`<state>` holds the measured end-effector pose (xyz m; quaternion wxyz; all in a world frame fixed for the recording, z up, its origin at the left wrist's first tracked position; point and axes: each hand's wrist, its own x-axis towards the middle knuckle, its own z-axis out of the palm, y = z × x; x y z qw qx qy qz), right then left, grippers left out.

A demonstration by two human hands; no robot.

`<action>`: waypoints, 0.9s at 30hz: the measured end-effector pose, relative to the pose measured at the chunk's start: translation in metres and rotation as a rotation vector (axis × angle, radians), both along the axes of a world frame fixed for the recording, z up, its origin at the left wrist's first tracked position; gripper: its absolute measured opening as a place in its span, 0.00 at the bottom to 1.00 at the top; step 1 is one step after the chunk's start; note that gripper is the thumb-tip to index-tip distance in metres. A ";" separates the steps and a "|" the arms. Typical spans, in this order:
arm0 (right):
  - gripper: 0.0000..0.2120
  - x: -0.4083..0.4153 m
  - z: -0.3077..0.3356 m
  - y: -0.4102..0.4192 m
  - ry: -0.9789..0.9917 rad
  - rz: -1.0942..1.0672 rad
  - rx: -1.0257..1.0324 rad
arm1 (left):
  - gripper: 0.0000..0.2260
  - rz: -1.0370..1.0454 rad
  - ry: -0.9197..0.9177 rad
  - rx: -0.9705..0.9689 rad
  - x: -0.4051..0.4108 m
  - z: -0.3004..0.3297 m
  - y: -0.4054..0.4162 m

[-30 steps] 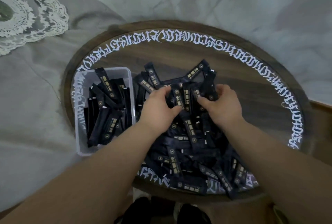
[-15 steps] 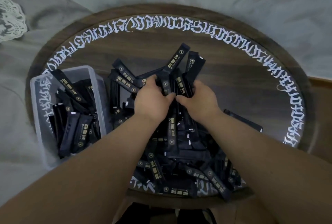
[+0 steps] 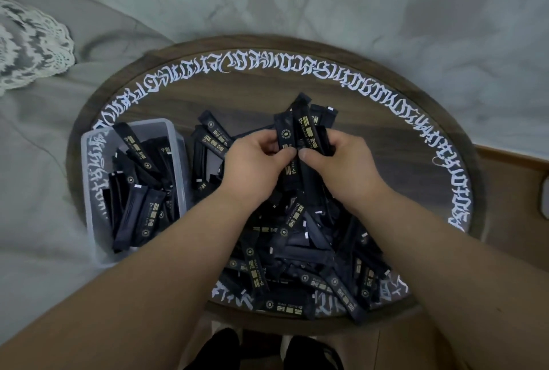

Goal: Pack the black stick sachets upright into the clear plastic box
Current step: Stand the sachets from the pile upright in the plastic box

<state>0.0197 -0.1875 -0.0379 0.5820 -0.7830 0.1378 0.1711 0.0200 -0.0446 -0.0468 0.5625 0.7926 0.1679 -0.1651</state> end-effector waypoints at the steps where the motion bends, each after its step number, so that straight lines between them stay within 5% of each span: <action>1: 0.07 0.001 0.008 0.003 -0.008 0.006 0.018 | 0.08 0.007 -0.018 -0.010 0.000 0.007 0.003; 10: 0.08 0.007 0.051 0.093 -0.042 0.113 0.149 | 0.05 0.106 -0.063 0.121 -0.011 0.065 0.089; 18: 0.06 -0.017 0.021 0.203 0.088 0.203 0.225 | 0.09 0.232 0.001 0.194 -0.053 0.046 0.193; 23: 0.04 -0.025 -0.010 0.232 0.045 0.243 0.091 | 0.05 0.269 0.040 0.222 -0.069 0.014 0.222; 27: 0.14 -0.028 -0.020 0.236 0.015 0.293 -0.018 | 0.16 0.290 0.070 0.207 -0.074 -0.003 0.228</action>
